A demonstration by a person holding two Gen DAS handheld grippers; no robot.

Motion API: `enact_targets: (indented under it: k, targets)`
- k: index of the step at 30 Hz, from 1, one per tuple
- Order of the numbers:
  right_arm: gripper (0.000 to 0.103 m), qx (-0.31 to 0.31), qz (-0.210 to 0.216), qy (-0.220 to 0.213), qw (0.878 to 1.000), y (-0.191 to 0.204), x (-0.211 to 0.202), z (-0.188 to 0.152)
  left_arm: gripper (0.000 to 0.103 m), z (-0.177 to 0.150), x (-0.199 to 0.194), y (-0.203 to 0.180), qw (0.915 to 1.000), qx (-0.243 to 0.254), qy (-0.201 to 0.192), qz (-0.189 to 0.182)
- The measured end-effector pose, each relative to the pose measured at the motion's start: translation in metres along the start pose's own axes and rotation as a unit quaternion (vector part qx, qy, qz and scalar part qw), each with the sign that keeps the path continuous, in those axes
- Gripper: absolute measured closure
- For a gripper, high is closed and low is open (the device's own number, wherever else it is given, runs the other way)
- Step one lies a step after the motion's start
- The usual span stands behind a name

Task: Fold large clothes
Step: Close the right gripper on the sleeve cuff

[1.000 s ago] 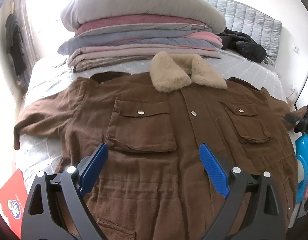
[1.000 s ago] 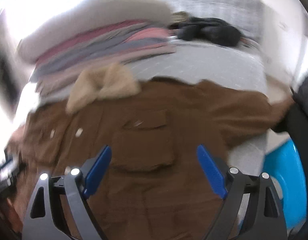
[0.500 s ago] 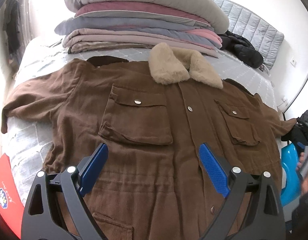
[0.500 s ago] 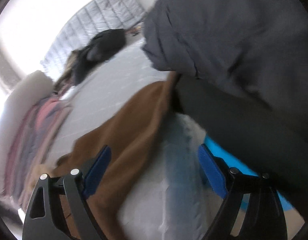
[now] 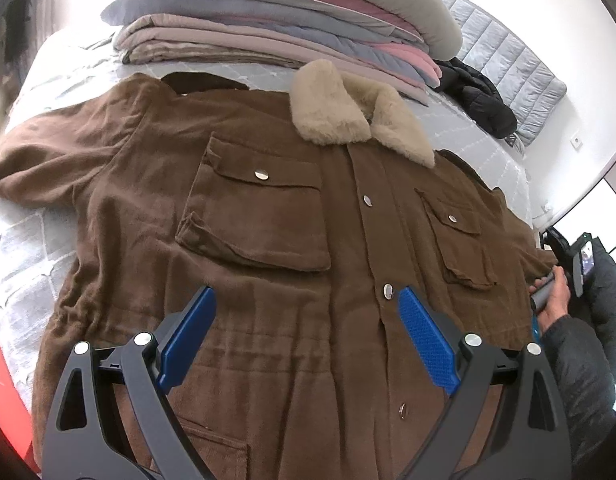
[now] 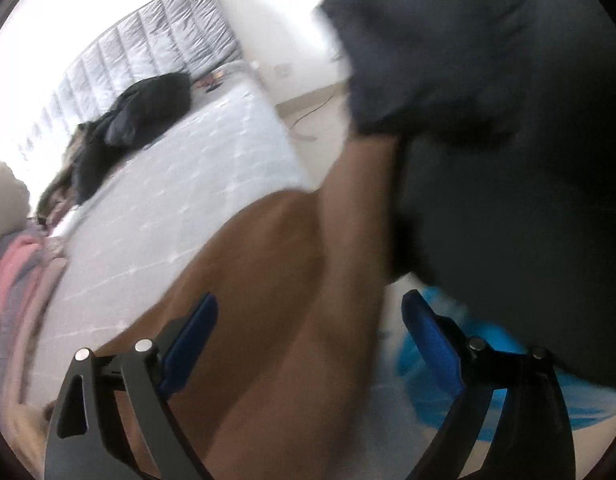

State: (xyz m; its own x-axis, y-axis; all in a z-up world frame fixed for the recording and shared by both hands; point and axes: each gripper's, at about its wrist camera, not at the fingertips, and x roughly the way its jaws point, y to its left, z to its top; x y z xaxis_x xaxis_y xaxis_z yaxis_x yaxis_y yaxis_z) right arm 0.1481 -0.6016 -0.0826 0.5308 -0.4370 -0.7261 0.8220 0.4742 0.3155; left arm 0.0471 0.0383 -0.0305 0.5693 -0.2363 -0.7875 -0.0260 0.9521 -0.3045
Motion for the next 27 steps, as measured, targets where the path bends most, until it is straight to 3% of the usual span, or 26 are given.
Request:
enact_targets:
  k: [3, 5, 7, 9, 10, 17, 21, 25, 27]
  targets:
    - [0.013, 0.015, 0.045, 0.007, 0.999, -0.004, 0.006, -0.001, 0.014, 0.001, 0.002, 0.006, 0.9999, -0.011, 0.009, -0.006]
    - [0.023, 0.009, 0.083, 0.012, 0.996, -0.004, 0.007, -0.002, 0.014, 0.002, 0.003, 0.011, 0.9996, -0.024, 0.012, -0.01]
    - [0.069, -0.006, 0.086, 0.018, 0.996, -0.001, 0.006, 0.0, 0.014, 0.002, 0.003, 0.014, 0.9994, -0.034, 0.01, -0.008]
    - [0.09, 0.01, 0.094, 0.028, 0.995, -0.009, 0.007, 0.002, 0.014, 0.002, 0.003, 0.014, 0.9993, -0.034, 0.01, -0.009]
    - [0.095, 0.019, 0.098, 0.032, 0.995, -0.013, 0.008, 0.003, 0.014, 0.001, 0.004, 0.013, 0.9994, -0.031, 0.011, -0.008]
    - [0.096, 0.034, 0.146, 0.009, 0.989, -0.017, -0.008, 0.01, 0.014, -0.001, 0.006, 0.012, 0.9995, -0.027, 0.017, -0.008]
    - [0.096, -0.003, 0.186, -0.024, 0.982, 0.007, -0.038, 0.012, 0.014, 0.001, 0.004, 0.016, 0.9992, -0.035, 0.015, -0.013]
    - [0.096, -0.093, 0.248, -0.06, 0.962, 0.058, -0.083, 0.002, 0.014, 0.001, 0.004, 0.016, 0.9992, -0.035, 0.016, -0.013]
    - [0.096, -0.155, 0.279, -0.083, 0.944, 0.081, -0.117, -0.015, 0.014, 0.001, 0.003, 0.015, 0.9992, -0.034, 0.014, -0.013]
